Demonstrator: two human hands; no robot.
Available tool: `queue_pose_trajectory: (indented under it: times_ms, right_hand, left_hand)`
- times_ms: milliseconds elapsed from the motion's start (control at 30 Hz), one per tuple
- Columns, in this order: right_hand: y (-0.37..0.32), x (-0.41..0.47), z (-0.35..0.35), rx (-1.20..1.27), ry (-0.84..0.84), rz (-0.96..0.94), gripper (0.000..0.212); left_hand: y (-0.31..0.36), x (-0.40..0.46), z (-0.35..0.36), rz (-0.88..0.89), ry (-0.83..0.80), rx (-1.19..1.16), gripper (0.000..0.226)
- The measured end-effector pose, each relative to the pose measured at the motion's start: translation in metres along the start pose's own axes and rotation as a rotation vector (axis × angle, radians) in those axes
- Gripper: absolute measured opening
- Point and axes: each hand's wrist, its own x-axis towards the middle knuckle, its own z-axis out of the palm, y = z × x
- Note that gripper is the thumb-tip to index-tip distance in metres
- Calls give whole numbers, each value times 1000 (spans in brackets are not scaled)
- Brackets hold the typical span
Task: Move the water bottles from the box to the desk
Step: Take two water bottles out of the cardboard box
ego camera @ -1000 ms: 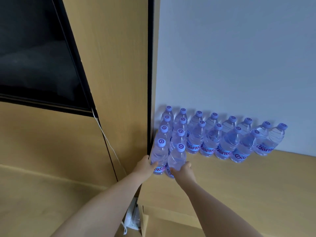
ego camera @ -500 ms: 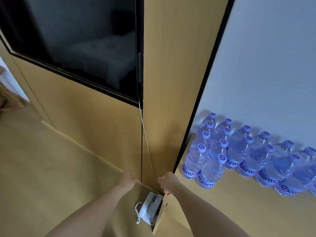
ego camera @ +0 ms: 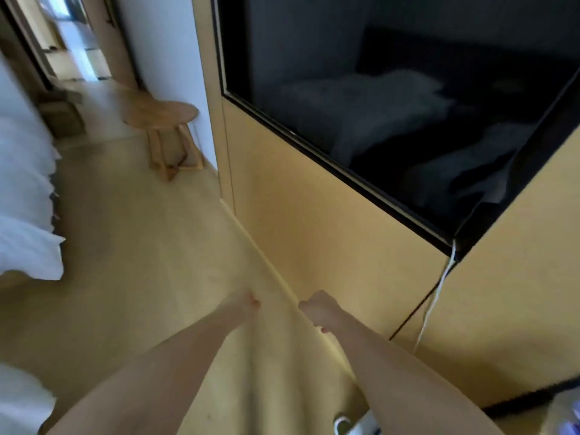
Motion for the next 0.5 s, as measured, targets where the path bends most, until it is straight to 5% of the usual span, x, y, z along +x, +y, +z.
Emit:
queue_pose_trajectory:
  times_ms: [233, 333, 500]
  right_hand:
    - [-132, 74, 39, -52, -71, -92, 48]
    - [-179, 109, 59, -118, -130, -169, 36]
    - [-259, 183, 84, -170, -188, -217, 54]
  left_hand:
    - [-109, 55, -84, -256, 94, -98, 34]
    - [-146, 71, -109, -351, 124, -206, 32]
    - [-188, 121, -156, -463, 126, -221, 35]
